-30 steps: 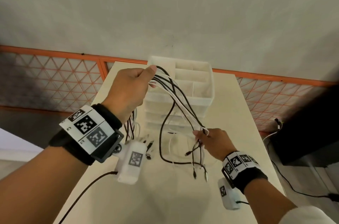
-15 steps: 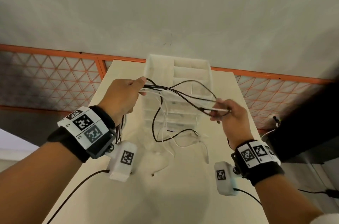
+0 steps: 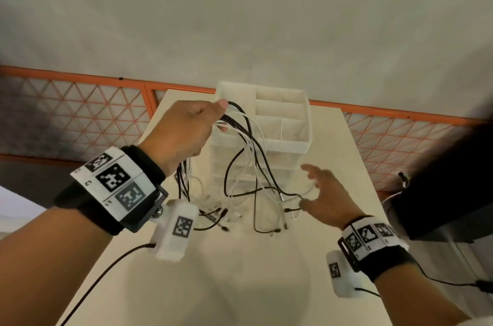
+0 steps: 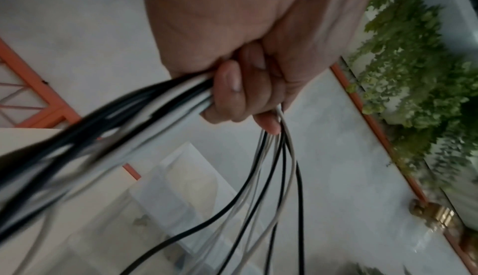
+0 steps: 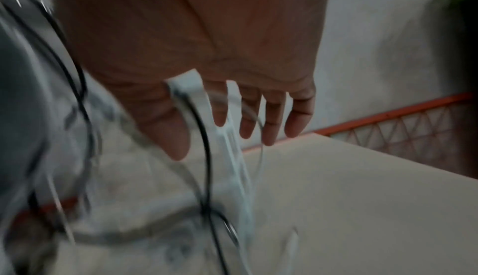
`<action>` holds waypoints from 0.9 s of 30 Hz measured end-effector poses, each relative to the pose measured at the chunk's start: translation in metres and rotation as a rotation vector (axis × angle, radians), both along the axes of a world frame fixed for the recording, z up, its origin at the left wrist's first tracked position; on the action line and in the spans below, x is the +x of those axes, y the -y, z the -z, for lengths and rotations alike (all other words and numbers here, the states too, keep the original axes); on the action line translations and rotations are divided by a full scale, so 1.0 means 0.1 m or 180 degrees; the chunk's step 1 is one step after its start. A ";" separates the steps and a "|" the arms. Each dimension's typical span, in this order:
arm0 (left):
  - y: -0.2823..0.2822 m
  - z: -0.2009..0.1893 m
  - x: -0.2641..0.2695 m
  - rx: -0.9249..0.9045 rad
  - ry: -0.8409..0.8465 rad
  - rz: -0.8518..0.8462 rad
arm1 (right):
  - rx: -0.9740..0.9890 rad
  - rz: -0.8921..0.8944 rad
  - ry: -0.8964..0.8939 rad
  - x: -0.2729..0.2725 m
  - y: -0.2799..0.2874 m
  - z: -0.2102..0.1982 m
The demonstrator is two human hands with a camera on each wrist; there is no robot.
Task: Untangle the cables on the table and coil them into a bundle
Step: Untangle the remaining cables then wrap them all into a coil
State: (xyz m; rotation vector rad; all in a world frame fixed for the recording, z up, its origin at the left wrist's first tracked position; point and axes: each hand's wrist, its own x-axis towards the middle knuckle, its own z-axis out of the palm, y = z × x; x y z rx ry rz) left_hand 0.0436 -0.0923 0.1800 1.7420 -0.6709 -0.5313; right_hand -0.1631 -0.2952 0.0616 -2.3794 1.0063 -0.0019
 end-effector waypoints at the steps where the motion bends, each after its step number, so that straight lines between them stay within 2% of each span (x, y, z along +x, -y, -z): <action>1: 0.03 0.01 -0.05 0.0114 0.0164 0.0094 | 0.0064 -0.0125 0.0366 0.06 -0.07 -0.22; 2: 0.06 0.01 -0.11 0.0246 0.0397 0.0221 | 0.0089 -0.0292 0.0723 0.13 -0.17 -0.46; 4: 0.14 0.03 -0.25 0.0469 0.0925 0.0511 | -0.0051 -0.0639 0.1005 0.29 -0.43 -0.87; 6: 0.22 0.05 -0.35 0.0592 0.1372 0.0769 | -0.0380 -0.0824 0.0935 0.47 -0.64 -1.09; 8: 0.24 0.06 -0.37 0.0556 0.1634 0.0913 | -0.0666 -0.0606 0.0763 0.58 -0.70 -1.13; 10: 0.20 0.11 -0.31 0.0519 0.1666 0.0998 | -0.0718 -0.0384 0.0370 0.59 -0.60 -1.11; 14: 0.04 0.48 -0.10 0.0733 0.1266 0.1099 | -0.0853 0.0115 -0.0066 0.48 -0.16 -1.08; 19: -0.18 1.07 0.02 0.0899 0.0453 0.0701 | -0.0531 0.0737 -0.0167 0.25 0.48 -0.92; 23: -0.22 1.31 0.00 0.1141 -0.0198 0.0672 | -0.0221 0.1057 0.0335 0.25 0.68 -0.77; 27: -0.15 1.30 -0.02 0.1131 -0.0437 0.0635 | -0.0016 0.1186 0.1437 0.40 0.73 -0.82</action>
